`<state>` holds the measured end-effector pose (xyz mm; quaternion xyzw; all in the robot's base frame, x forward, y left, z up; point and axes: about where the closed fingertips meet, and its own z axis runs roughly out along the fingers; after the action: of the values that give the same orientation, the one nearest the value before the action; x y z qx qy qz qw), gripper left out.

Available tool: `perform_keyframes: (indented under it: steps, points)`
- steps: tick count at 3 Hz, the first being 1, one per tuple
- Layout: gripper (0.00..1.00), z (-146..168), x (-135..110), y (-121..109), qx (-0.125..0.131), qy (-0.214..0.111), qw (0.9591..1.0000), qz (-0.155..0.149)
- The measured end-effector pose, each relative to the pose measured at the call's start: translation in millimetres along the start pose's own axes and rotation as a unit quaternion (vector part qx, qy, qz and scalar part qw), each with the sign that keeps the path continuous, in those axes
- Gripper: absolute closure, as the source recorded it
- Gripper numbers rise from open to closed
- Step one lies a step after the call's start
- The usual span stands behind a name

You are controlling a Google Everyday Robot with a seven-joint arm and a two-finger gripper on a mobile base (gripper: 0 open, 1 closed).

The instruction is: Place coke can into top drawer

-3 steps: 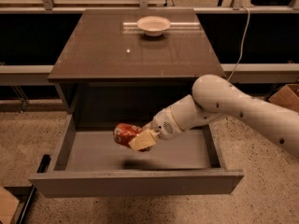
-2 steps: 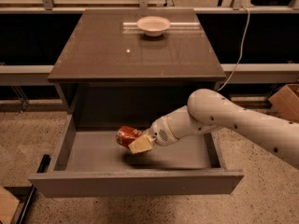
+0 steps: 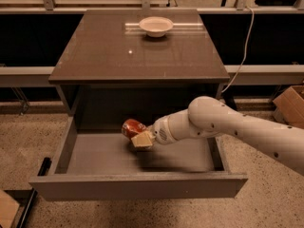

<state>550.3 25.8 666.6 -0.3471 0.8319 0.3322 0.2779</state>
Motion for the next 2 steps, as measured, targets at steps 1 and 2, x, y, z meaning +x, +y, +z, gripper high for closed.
perform_keyframes:
  steps: [1,2]
  points:
    - [0.35,1.5,0.1,1.1,-0.001,0.001,1.0000,-0.001]
    - [0.13,2.8,0.2,2.2,-0.003,0.001,1.0000,-0.001]
